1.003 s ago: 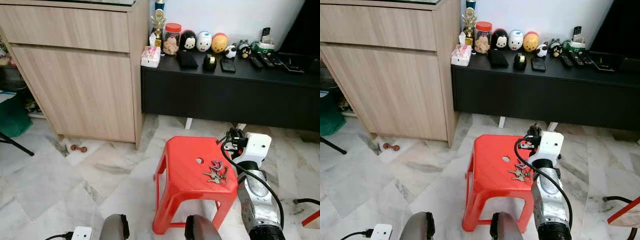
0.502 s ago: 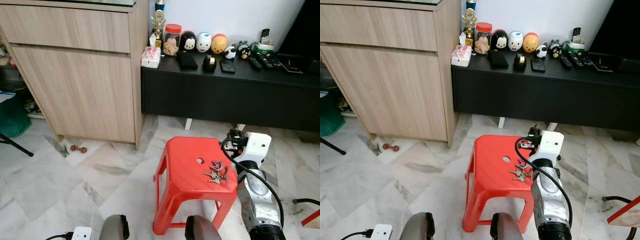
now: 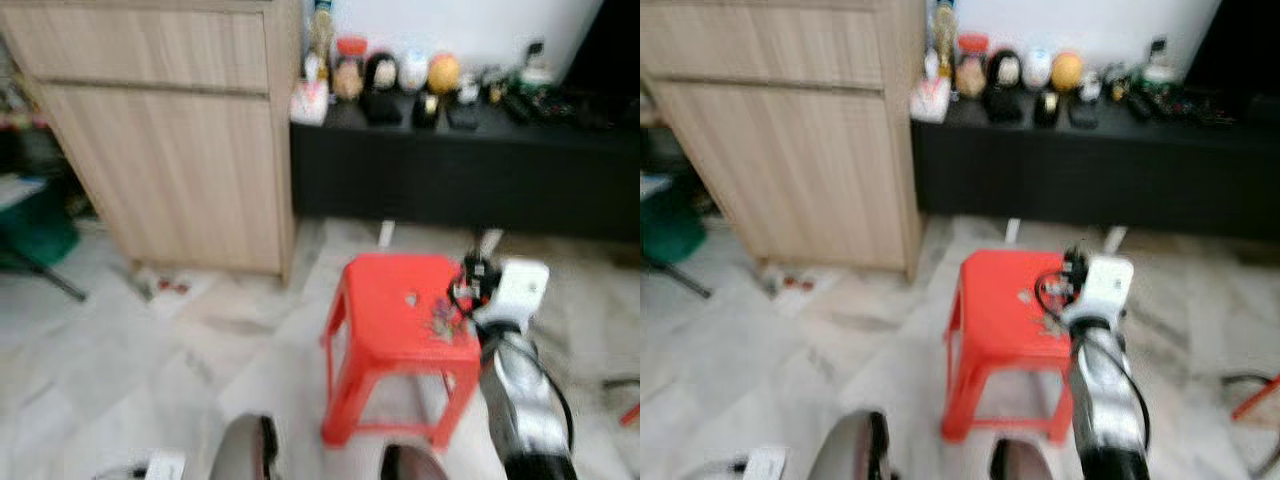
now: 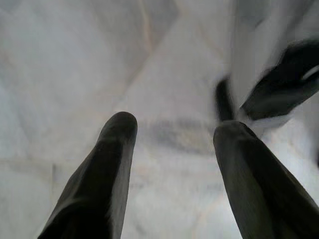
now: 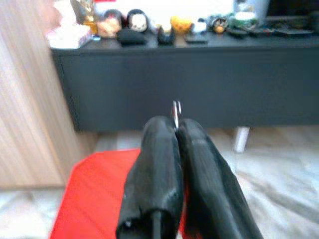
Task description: Hang keys on a hook
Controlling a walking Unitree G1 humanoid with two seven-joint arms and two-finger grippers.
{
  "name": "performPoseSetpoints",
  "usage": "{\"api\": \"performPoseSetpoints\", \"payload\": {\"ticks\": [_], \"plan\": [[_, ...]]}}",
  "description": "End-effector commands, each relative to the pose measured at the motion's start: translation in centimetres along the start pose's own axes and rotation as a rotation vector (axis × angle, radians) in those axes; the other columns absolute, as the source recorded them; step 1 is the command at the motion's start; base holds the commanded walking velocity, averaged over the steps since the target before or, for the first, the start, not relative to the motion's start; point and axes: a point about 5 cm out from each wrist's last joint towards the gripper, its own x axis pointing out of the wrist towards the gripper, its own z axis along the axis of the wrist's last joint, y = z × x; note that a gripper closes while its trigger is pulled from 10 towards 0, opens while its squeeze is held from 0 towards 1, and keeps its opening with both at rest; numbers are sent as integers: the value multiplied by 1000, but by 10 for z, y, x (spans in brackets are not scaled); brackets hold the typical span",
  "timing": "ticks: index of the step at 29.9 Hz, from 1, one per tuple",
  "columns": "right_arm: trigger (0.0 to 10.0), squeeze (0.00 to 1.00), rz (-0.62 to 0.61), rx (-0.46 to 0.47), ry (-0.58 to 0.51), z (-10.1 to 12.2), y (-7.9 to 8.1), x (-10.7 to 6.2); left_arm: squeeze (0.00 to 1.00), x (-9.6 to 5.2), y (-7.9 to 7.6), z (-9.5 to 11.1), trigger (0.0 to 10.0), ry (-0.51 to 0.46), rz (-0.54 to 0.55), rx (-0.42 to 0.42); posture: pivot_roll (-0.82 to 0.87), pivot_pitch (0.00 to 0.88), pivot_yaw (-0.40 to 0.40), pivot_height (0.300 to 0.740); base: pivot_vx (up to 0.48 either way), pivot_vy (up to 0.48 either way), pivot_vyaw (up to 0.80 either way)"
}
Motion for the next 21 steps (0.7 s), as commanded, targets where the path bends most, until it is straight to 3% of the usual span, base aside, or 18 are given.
{"api": "performPoseSetpoints", "payload": {"ticks": [1,10,21], "plan": [[10000,0,-3,6,-31,8,-1,2,0,1,-1,5,10000,-8,-7,14,62,0,-89,594,-300,0,0],[10000,0,11,11,-67,14,0,2,0,1,0,5,10000,-7,-3,25,64,0,-95,594,-63,0,0],[10000,0,7,-15,-44,14,-4,2,0,2,-1,7,10000,-12,-2,18,61,0,-94,668,0,0,0]]}}
